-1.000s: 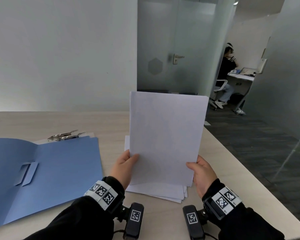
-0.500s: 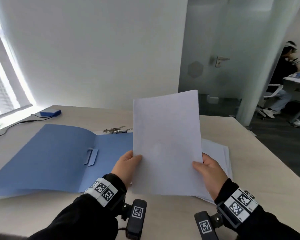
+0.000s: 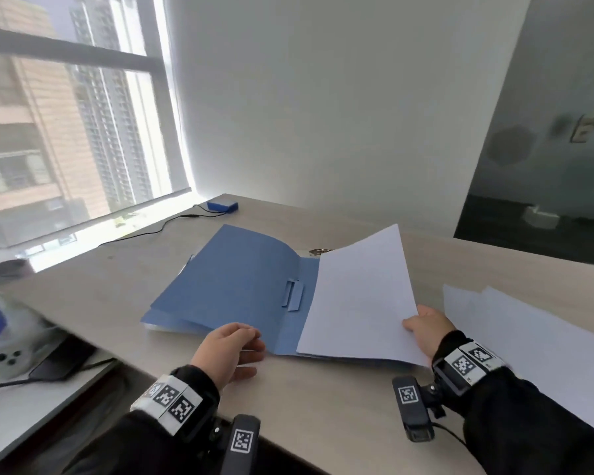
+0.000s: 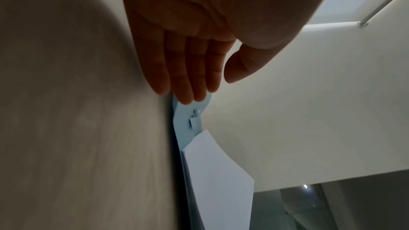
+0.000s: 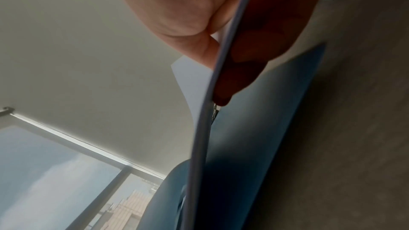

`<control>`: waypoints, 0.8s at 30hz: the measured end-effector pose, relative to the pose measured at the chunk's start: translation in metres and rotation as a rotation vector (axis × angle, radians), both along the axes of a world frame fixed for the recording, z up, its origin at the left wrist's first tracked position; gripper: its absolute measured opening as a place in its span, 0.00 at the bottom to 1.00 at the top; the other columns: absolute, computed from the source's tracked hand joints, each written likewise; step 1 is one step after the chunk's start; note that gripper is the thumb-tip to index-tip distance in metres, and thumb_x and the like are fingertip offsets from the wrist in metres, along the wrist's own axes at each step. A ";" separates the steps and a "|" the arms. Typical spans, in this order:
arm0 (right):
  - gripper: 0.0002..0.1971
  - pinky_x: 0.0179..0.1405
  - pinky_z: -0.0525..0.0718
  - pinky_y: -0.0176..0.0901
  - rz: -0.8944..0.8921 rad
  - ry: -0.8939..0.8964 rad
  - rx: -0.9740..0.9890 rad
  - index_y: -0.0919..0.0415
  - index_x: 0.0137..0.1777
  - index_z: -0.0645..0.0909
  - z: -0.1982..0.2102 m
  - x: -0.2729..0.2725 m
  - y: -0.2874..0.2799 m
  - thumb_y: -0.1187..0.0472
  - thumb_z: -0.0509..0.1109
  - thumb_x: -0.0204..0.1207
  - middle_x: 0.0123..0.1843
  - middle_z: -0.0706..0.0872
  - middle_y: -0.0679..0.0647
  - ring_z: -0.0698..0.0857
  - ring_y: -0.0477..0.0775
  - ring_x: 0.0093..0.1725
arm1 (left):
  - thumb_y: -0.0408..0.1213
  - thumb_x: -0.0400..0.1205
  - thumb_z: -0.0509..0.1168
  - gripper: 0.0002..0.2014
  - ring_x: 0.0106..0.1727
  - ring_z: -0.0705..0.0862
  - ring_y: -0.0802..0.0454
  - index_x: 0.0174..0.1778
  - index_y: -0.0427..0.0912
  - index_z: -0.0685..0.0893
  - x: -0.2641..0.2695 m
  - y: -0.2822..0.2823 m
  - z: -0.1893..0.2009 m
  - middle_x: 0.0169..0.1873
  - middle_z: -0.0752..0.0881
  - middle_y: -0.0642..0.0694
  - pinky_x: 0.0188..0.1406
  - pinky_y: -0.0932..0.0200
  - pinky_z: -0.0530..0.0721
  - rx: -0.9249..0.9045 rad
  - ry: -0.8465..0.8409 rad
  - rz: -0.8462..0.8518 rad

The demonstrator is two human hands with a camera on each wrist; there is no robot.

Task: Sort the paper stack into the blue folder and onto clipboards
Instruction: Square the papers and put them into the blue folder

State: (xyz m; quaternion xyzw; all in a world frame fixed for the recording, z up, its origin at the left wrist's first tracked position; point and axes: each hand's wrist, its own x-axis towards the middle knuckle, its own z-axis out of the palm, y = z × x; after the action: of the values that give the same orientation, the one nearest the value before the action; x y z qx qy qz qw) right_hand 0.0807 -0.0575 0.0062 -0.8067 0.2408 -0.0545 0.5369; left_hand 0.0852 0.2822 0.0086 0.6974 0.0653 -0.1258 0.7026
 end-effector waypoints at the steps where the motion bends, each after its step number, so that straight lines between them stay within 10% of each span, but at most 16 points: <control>1: 0.12 0.56 0.85 0.54 0.005 0.014 -0.016 0.64 0.53 0.84 0.001 0.005 0.005 0.73 0.62 0.76 0.51 0.89 0.66 0.87 0.68 0.52 | 0.33 0.83 0.61 0.07 0.37 0.86 0.43 0.45 0.36 0.83 -0.001 0.007 -0.002 0.37 0.85 0.39 0.34 0.55 0.81 0.002 0.011 0.022; 15: 0.08 0.62 0.83 0.68 0.014 0.051 0.004 0.62 0.42 0.83 -0.025 0.038 0.022 0.73 0.64 0.73 0.53 0.89 0.70 0.87 0.72 0.54 | 0.26 0.83 0.56 0.10 0.38 0.86 0.45 0.51 0.42 0.80 0.012 0.028 -0.007 0.43 0.85 0.41 0.29 0.54 0.85 -0.146 0.030 0.113; 24: 0.07 0.60 0.84 0.66 0.039 0.066 -0.023 0.62 0.44 0.83 -0.033 0.043 0.019 0.68 0.66 0.69 0.54 0.89 0.71 0.87 0.72 0.54 | 0.35 0.85 0.57 0.12 0.54 0.86 0.40 0.56 0.36 0.84 0.034 -0.002 0.003 0.56 0.87 0.34 0.51 0.48 0.82 -0.268 0.034 0.095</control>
State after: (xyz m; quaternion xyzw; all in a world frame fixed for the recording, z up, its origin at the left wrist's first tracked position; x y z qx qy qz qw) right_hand 0.1234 -0.0381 -0.0269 -0.8186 0.2420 -0.0199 0.5205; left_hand 0.1197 0.2805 0.0119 0.5911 0.0928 -0.1120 0.7934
